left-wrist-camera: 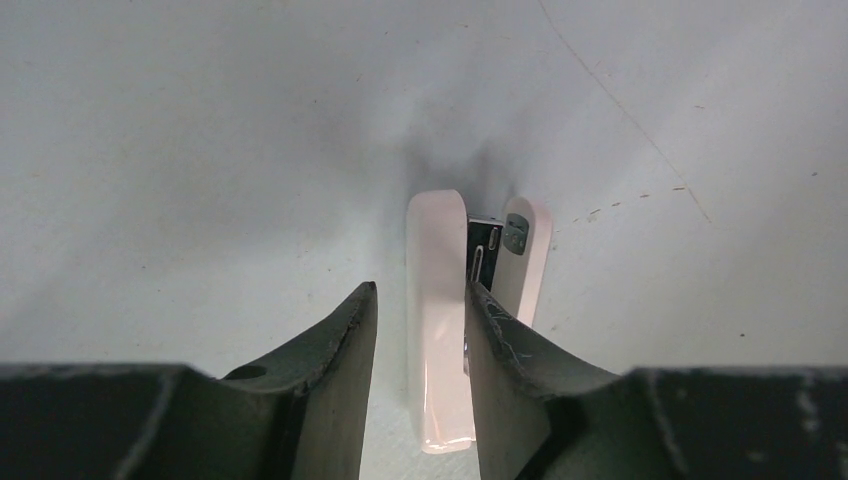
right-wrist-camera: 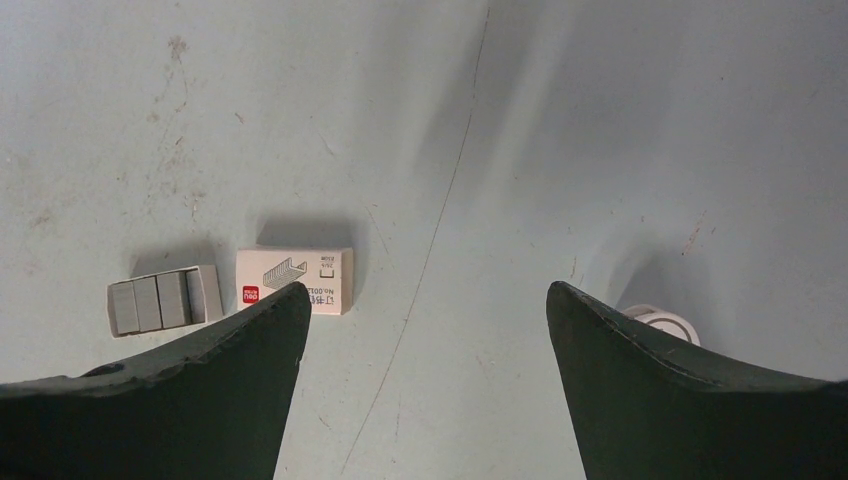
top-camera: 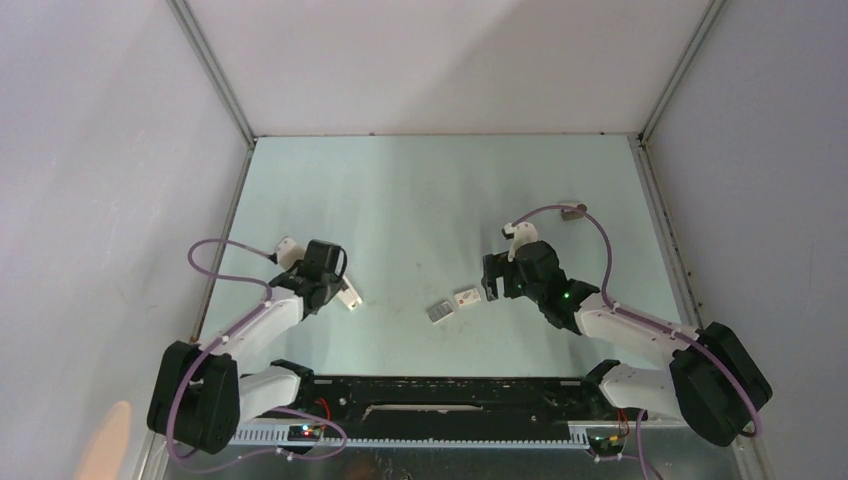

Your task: Load the staples into the stapler

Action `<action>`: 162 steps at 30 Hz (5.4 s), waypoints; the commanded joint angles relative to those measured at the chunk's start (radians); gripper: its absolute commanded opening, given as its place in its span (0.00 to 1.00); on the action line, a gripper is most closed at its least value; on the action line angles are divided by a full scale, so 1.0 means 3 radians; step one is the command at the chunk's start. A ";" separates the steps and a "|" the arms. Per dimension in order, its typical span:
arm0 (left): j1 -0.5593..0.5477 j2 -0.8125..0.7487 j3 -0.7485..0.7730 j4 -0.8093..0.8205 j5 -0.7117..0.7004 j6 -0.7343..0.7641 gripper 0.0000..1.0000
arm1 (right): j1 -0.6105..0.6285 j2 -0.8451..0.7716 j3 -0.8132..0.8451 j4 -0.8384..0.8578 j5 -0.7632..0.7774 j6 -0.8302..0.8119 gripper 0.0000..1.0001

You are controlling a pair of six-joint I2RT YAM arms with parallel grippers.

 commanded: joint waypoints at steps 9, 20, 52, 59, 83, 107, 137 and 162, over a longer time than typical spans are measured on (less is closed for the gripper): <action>0.0027 0.0250 -0.0014 0.0246 0.0078 0.0095 0.30 | 0.0074 0.0003 0.0164 0.0094 -0.0081 -0.0024 0.90; -0.0020 0.0009 0.0014 0.0418 0.0230 0.0555 0.00 | 0.0150 0.0009 0.0164 0.0331 -0.0697 0.0126 0.89; -0.1347 -0.0433 0.0136 0.1580 0.0646 0.1918 0.00 | 0.0096 0.1853 0.1713 0.0740 -0.2900 0.0843 0.91; -0.1481 -0.0566 0.0058 0.1779 0.0693 0.1995 0.00 | 0.0003 0.2006 0.1713 0.1119 -0.3150 0.1114 0.82; -0.1568 -0.0862 -0.0106 0.1884 0.0822 0.2206 0.01 | -0.0117 0.1850 0.1694 0.1388 -0.3499 0.1287 0.17; -0.1561 -0.0761 0.0648 0.1781 0.2653 0.2814 0.92 | -0.0401 0.0381 0.1305 -0.0024 -0.4025 -0.0447 0.00; -0.1554 -0.0571 0.0885 0.1815 0.3762 0.2736 0.00 | -0.0263 -0.0271 0.1089 0.0026 -0.3963 -0.0889 0.00; -0.1036 -0.1635 -0.0664 0.3742 0.2911 0.0975 0.00 | -0.1138 -0.0701 -0.0191 0.3861 -0.3533 0.1567 0.00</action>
